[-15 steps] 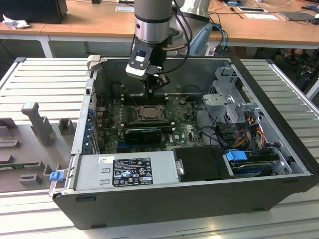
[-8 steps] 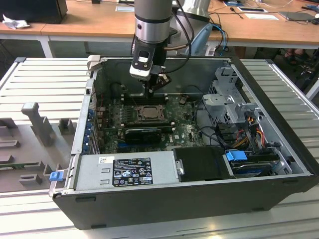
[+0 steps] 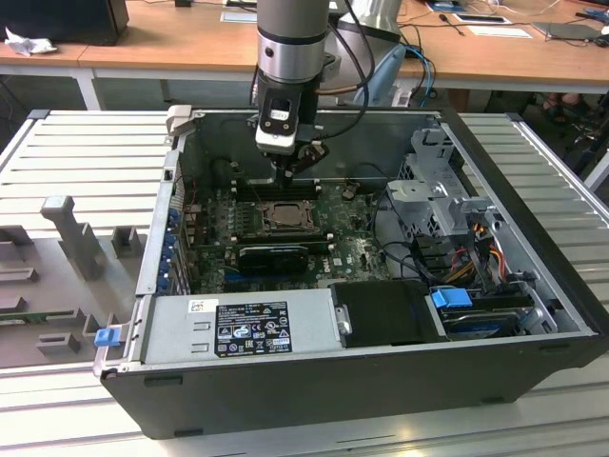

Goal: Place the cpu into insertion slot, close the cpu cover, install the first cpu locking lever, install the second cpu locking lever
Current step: 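Install the first cpu locking lever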

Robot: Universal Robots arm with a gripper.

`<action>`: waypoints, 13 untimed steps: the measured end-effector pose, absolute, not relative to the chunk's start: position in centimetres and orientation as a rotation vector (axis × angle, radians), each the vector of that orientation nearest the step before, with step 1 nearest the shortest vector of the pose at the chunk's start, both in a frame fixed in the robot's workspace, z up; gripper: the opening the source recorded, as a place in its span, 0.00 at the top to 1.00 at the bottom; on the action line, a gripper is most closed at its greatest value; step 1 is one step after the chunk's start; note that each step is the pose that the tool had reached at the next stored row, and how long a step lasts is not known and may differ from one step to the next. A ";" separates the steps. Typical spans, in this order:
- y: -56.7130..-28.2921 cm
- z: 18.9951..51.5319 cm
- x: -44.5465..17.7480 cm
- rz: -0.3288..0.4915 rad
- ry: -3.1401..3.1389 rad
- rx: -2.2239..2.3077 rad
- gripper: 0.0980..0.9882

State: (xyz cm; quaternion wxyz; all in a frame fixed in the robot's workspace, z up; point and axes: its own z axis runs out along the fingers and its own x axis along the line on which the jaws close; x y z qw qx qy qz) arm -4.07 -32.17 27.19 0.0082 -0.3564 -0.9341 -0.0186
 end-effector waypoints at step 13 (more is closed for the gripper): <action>-32.2 27.2 -4.1 -0.055 -3.016 -0.803 0.99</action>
